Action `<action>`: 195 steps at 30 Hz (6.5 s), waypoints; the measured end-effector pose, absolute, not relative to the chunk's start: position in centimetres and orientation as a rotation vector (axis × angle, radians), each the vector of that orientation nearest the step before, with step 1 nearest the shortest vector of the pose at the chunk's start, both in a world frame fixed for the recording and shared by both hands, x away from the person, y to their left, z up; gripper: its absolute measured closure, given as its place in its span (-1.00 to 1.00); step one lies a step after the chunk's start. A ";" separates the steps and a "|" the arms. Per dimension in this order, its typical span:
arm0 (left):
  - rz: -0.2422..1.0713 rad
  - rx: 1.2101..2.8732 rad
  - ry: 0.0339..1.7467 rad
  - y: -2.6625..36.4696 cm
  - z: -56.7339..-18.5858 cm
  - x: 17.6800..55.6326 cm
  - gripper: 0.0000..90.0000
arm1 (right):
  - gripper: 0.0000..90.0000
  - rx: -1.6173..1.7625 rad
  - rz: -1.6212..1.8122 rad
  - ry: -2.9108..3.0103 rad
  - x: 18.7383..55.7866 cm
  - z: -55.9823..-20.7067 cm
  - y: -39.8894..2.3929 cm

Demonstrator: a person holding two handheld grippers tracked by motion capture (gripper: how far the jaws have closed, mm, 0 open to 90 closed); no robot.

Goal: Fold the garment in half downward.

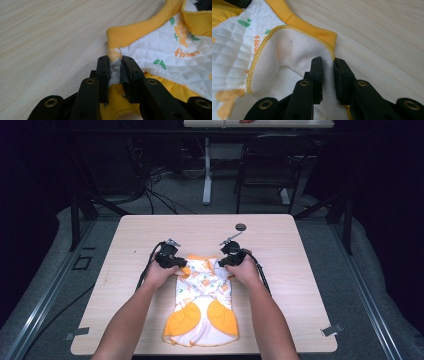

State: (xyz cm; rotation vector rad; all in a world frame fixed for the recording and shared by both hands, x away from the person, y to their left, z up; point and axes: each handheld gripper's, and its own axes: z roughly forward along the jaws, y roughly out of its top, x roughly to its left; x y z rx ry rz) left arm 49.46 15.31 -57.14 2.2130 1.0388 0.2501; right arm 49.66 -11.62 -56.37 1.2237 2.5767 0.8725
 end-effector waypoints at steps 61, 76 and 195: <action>0.460 2.080 0.832 17.2 -46.9 46.2 0.98 | 0.94 0.813 0.996 2.421 45.3 -45.5 -11.4; 0.413 2.097 0.791 17.9 -48.1 44.1 0.98 | 0.93 0.751 1.004 2.461 43.3 -46.8 -11.6; 0.072 2.187 0.682 18.7 -55.0 30.7 1.00 | 0.99 0.676 1.197 2.711 29.3 -53.5 -12.5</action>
